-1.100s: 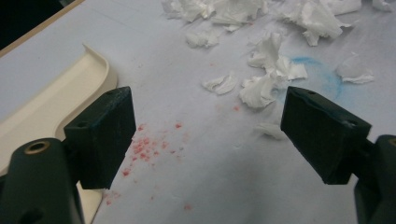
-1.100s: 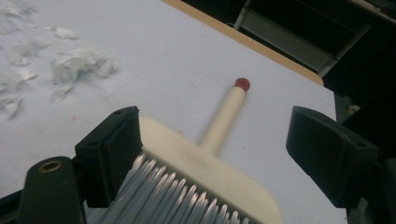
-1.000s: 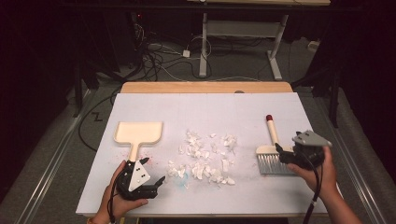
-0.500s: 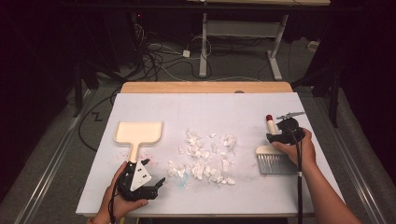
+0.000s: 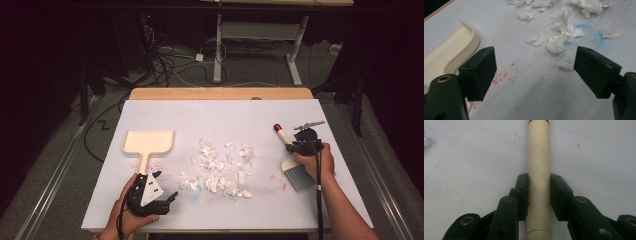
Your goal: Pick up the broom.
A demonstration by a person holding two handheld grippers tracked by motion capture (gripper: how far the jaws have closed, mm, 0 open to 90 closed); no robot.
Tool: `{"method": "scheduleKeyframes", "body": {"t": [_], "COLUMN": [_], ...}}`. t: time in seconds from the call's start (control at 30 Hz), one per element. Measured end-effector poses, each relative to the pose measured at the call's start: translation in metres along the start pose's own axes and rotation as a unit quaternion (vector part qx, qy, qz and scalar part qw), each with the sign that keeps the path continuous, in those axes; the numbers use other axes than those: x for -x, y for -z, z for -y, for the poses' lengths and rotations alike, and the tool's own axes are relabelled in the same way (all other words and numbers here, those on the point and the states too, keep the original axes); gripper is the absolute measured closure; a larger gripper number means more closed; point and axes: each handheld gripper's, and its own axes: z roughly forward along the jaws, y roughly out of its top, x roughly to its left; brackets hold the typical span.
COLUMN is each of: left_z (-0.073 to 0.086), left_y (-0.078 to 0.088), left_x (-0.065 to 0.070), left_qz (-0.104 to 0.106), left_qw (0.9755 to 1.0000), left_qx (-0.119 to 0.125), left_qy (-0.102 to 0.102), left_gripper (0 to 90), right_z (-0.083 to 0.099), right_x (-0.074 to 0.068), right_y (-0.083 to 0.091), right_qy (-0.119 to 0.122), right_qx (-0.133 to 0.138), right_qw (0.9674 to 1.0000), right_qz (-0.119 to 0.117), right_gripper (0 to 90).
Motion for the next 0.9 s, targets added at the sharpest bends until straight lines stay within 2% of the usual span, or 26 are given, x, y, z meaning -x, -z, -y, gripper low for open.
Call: {"method": "scheduleKeyframes", "body": {"t": [0.17,0.27,0.4,0.5,0.6,0.63,0.77,0.8,0.9], "left_z": [-0.002,-0.002,-0.001,-0.001,-0.002,-0.003,-0.007,-0.007,-0.021], "left_y": [-0.001,0.001,0.002,0.003,0.003,0.004,0.006,0.006,0.010], "left_x": [0.001,0.000,0.000,0.000,0.000,0.000,0.001,0.001,0.005], "left_qz": [0.002,-0.001,-0.002,-0.004,-0.006,-0.003,-0.003,-0.003,0.010], "left_qw": [1.0000,1.0000,1.0000,0.9999,0.9999,0.9998,0.9993,0.9993,0.9973], "left_qx": [0.003,0.007,0.007,0.008,0.008,0.012,0.027,0.027,0.055], "left_qy": [-0.002,0.003,0.005,0.006,0.007,0.013,0.025,0.025,0.047], "left_gripper": [18.5,18.6,18.6,18.6,18.6,18.6,19.3,19.3,19.3], "right_z": [0.002,0.002,0.001,0.000,-0.001,-0.002,-0.003,-0.003,-0.004], "right_x": [0.001,0.005,0.005,0.003,0.000,-0.002,-0.009,-0.011,-0.018], "right_y": [0.001,0.010,0.030,0.047,0.063,0.069,0.083,0.085,0.095], "right_qy": [-0.003,-0.008,-0.009,-0.012,-0.011,-0.012,-0.011,-0.008,-0.003], "right_qx": [0.009,0.040,0.083,0.120,0.155,0.169,0.199,0.201,0.222], "right_qw": [0.9999,0.9991,0.9964,0.9927,0.9878,0.9854,0.9795,0.9791,0.9747], "right_qz": [-0.004,-0.010,-0.009,-0.008,-0.013,-0.018,-0.028,-0.028,-0.030], "right_gripper": [71.3,71.4,71.5,71.6,71.7,71.7,71.8,71.7,71.8]}}
